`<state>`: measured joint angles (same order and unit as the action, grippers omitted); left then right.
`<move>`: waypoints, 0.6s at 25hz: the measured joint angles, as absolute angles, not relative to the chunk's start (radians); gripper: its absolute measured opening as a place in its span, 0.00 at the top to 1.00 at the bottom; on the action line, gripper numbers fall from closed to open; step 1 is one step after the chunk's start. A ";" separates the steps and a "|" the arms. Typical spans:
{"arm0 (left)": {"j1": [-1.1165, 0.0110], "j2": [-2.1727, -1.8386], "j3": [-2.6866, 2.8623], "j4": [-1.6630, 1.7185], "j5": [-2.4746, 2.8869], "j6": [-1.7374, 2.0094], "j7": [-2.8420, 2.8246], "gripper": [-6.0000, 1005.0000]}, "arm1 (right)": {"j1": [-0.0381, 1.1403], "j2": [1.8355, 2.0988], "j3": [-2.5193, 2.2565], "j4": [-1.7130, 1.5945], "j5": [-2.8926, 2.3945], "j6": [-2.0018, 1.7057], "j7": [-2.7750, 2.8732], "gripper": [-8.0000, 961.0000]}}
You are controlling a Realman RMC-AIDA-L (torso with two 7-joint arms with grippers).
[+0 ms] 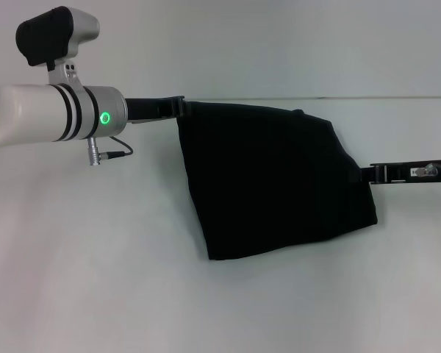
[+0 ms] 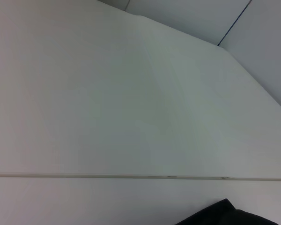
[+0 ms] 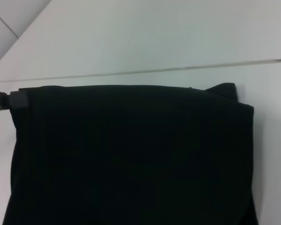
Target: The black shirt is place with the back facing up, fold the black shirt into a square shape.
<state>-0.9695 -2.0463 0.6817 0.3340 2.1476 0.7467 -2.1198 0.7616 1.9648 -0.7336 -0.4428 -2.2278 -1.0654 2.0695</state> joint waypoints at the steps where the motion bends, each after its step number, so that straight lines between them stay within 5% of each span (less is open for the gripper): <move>1: -0.969 -2.046 0.682 0.334 2.148 0.747 -2.120 0.95 | 0.762 1.965 -0.734 -0.441 -2.227 -1.059 2.067 0.85; 6: -0.969 -2.046 0.680 0.334 2.149 0.747 -2.120 0.95 | 0.762 1.968 -0.737 -0.439 -2.228 -1.038 2.065 0.95; 15: -0.969 -2.046 0.680 0.338 2.149 0.747 -2.120 0.95 | 0.762 1.970 -0.738 -0.439 -2.231 -1.035 2.069 0.95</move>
